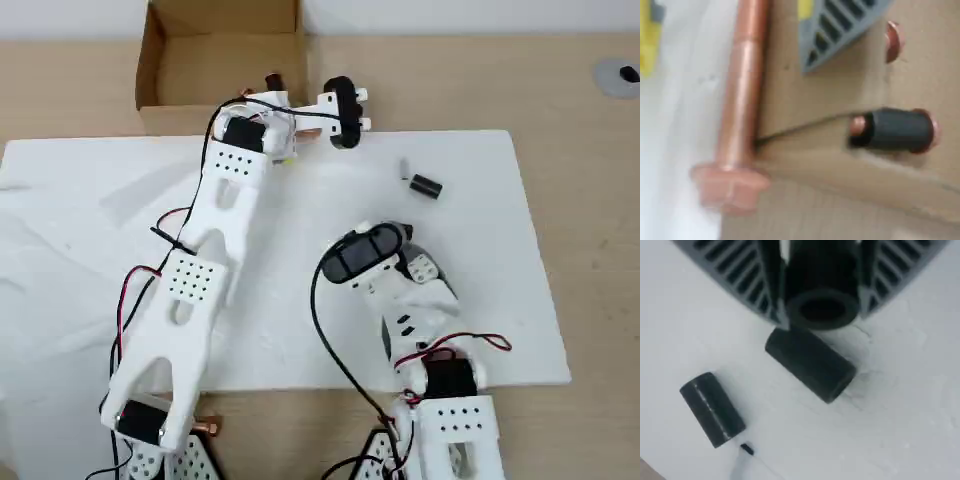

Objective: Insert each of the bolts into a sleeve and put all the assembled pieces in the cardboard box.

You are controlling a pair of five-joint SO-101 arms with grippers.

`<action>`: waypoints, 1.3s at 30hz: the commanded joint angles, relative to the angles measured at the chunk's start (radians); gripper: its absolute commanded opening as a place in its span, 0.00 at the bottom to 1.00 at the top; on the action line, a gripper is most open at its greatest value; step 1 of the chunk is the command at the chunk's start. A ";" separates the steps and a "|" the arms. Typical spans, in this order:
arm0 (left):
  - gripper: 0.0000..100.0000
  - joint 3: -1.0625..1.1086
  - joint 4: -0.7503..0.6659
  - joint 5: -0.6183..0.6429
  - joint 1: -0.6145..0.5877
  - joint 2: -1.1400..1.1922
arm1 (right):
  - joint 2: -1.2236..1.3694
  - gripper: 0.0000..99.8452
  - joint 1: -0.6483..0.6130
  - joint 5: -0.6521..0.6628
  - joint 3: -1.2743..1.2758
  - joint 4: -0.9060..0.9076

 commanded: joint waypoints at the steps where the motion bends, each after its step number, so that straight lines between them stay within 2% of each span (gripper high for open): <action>1: 0.06 -0.015 -0.031 0.008 0.037 0.024 | -0.016 0.01 0.015 0.009 -0.015 -0.008; 2: 0.01 -0.015 -0.031 0.008 0.037 0.024 | -0.016 0.01 0.015 0.009 -0.018 -0.008; 13: 0.01 -0.028 -0.020 0.017 0.028 0.016 | -0.016 0.01 0.015 0.009 -0.019 -0.006; 17: 0.01 -0.038 0.077 0.017 0.018 -0.035 | -0.016 0.01 0.015 0.009 -0.019 -0.006; 27: 0.01 -0.034 0.473 0.006 0.000 -0.377 | -0.018 0.01 0.015 0.006 -0.016 -0.009; 33: 0.01 -0.034 0.578 0.012 -0.005 -0.395 | -0.018 0.01 0.013 0.005 -0.027 -0.009; 36: 0.01 -0.034 0.580 0.023 -0.031 -0.397 | -0.018 0.01 0.010 0.005 -0.028 -0.009; 38: 0.01 -0.037 0.580 0.103 -0.054 -0.400 | -0.019 0.01 0.007 0.005 -0.033 -0.011; 39: 0.01 -0.038 0.580 0.184 -0.060 -0.412 | -0.019 0.01 0.007 0.003 -0.038 -0.011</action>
